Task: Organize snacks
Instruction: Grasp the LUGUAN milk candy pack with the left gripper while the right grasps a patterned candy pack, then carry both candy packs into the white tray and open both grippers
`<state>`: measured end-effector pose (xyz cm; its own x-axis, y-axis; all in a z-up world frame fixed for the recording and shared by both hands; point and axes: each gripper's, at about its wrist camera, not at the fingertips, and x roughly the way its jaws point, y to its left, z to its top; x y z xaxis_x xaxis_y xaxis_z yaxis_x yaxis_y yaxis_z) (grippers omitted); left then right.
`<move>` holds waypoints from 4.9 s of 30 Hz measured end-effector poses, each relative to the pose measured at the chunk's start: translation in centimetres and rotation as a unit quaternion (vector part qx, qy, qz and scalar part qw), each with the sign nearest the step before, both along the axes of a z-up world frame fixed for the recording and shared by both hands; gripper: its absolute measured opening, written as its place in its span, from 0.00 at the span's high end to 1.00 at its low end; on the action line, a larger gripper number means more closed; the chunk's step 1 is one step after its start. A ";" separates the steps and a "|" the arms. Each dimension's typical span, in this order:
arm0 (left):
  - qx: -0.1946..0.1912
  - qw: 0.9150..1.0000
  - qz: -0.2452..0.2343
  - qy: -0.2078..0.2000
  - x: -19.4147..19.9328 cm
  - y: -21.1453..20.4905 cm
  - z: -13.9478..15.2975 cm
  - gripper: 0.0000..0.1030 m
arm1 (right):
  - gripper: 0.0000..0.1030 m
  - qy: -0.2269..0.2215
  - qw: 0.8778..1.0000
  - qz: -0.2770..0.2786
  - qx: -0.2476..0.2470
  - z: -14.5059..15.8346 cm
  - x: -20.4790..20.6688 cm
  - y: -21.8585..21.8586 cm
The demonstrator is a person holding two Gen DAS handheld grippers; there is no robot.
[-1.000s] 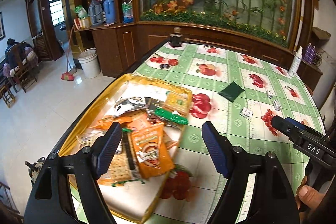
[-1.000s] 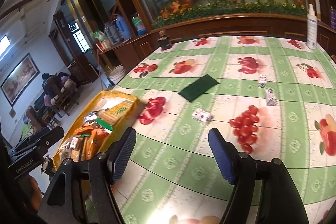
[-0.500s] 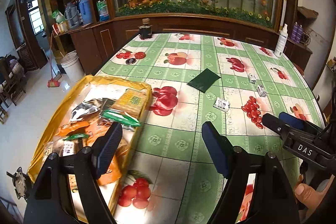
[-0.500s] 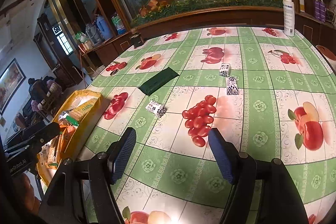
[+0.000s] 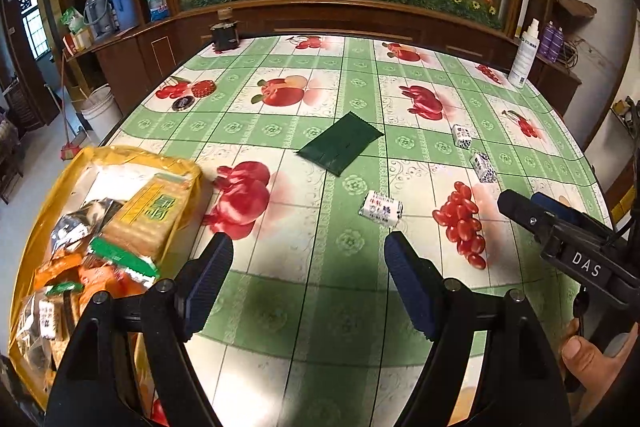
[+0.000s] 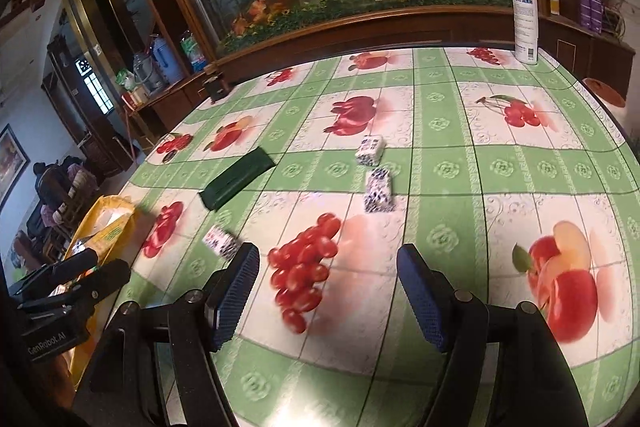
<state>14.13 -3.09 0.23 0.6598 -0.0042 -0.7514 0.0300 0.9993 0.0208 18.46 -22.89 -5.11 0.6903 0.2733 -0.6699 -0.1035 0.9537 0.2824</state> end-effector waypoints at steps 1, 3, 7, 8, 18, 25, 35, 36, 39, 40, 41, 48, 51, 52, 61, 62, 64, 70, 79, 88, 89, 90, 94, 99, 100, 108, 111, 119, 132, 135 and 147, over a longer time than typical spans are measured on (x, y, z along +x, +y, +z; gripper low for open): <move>0.002 1.000 0.000 0.000 0.3 -0.2 -0.1 0.24 | 0.29 -0.001 1.000 0.000 -0.001 0.0 0.4 -0.1; 0.005 1.000 0.000 0.002 1.0 -0.6 -0.3 0.24 | 0.29 -0.002 1.000 0.000 -0.005 0.1 1.0 -0.2; 0.014 1.000 -0.001 0.011 2.2 -1.3 -1.1 0.24 | 0.29 -0.004 1.000 0.001 -0.014 0.1 2.0 -0.1; 0.018 1.000 0.000 0.013 2.6 -1.5 -1.4 0.24 | 0.29 -0.003 1.000 0.001 -0.014 -0.1 2.2 -0.1; 0.033 0.999 -0.007 0.038 5.2 -3.1 -4.0 0.24 | 0.29 0.018 0.999 0.003 -0.030 -1.6 5.2 0.1; 0.044 0.999 -0.010 0.024 6.1 -3.8 -4.0 0.23 | 0.42 0.041 0.998 -0.004 -0.054 -2.5 7.1 0.4; 0.019 0.999 -0.040 0.015 5.7 -3.7 -4.0 0.98 | 0.81 0.045 0.994 -0.014 -0.095 -2.6 7.4 0.7; 0.016 0.999 -0.040 0.017 5.7 -3.5 -4.1 1.00 | 0.81 0.044 0.995 -0.015 -0.093 -2.6 7.3 0.6; -0.016 0.999 -0.034 0.036 5.5 -2.3 -4.6 1.00 | 0.81 0.044 0.996 -0.014 -0.077 -2.6 6.7 0.3; -0.016 0.999 -0.031 0.035 5.3 -2.0 -4.7 1.00 | 0.81 0.044 0.996 -0.012 -0.071 -2.5 6.4 0.3; -0.019 0.999 -0.028 0.034 4.9 -1.7 -4.6 1.00 | 0.81 0.044 0.997 -0.010 -0.065 -2.4 6.0 0.3; -0.065 0.998 -0.023 0.012 1.1 1.3 -2.6 1.00 | 0.81 0.022 0.999 0.010 -0.032 -0.5 1.5 0.8; -0.077 0.997 -0.016 0.001 -0.2 2.8 -1.6 1.00 | 0.81 0.008 1.000 0.016 -0.024 0.5 -0.9 1.2; -0.081 0.997 -0.019 0.002 -0.3 2.9 -1.4 1.00 | 0.81 0.008 1.000 0.018 -0.020 0.6 -1.4 1.2; -0.043 0.997 -0.056 -0.010 4.1 -1.3 -1.2 0.45 | 0.81 0.003 1.000 0.022 -0.002 1.4 -3.9 1.8; -0.040 0.998 -0.056 -0.008 4.7 -1.9 -1.4 0.45 | 0.81 0.003 1.000 0.023 -0.001 1.4 -4.1 1.8; -0.023 0.998 -0.051 0.001 5.8 -3.1 -2.2 0.45 | 0.81 0.003 1.000 0.021 0.002 1.4 -4.4 1.6; -0.011 0.999 -0.020 0.034 8.2 -4.1 -5.4 0.43 | 0.81 0.006 1.000 0.018 0.008 1.0 -4.6 0.9; -0.013 0.999 -0.013 0.032 7.6 -3.3 -4.9 0.72 | 0.81 0.003 1.000 0.014 0.016 1.2 -5.0 0.5; 0.018 0.999 0.033 -0.022 -0.1 1.0 -1.5 0.72 | 0.81 -0.013 0.999 0.031 0.026 2.4 -6.5 2.3; 0.022 0.999 0.038 -0.027 -0.9 1.6 -1.2 0.72 | 0.81 -0.015 0.999 0.037 0.029 2.5 -6.8 2.7; 0.025 0.998 0.043 -0.033 -1.8 2.2 -0.9 0.72 | 0.81 -0.018 0.998 0.044 0.032 2.7 -7.0 3.2; 0.026 0.997 0.063 -0.047 -5.2 4.9 0.2 0.72 | 0.81 -0.032 0.996 0.075 0.037 3.6 -8.4 5.8; 0.027 0.994 0.091 -0.062 -8.0 8.3 1.3 0.72 | 0.81 -0.042 0.992 0.118 0.032 4.4 -9.7 9.8; 0.029 0.993 0.098 -0.065 -8.5 9.1 1.5 0.72 | 0.81 -0.043 0.991 0.125 0.031 4.6 -9.9 10.6; 0.032 0.986 0.142 -0.079 -11.1 13.9 2.2 0.72 | 0.81 -0.047 0.980 0.191 0.022 5.2 -11.5 16.9; 0.031 0.984 0.154 -0.079 -11.8 15.3 2.0 0.72 | 0.81 -0.047 0.976 0.211 0.019 5.1 -12.0 18.8; 0.025 0.980 0.185 -0.071 -12.7 18.8 1.0 0.72 | 0.82 -0.038 0.965 0.258 0.018 4.8 -12.7 23.7; 0.009 0.976 0.212 -0.053 -12.8 22.4 -0.5 0.72 | 0.82 -0.028 0.953 0.301 0.000 3.7 -12.7 29.0; 0.006 0.975 0.215 -0.050 -12.8 22.9 -0.8 0.72 | 0.82 -0.024 0.952 0.304 -0.004 3.5 -12.5 29.6; 0.002 0.976 0.211 -0.053 -12.7 23.2 -0.6 0.72 | 0.82 -0.010 0.951 0.307 -0.010 2.1 -11.8 30.6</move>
<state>1.46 20.15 -0.39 0.6760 0.2874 -0.6785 -0.3866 0.9222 0.0055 6.68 7.67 -2.98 0.4175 0.6166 -0.6675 -0.6488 0.7166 0.2561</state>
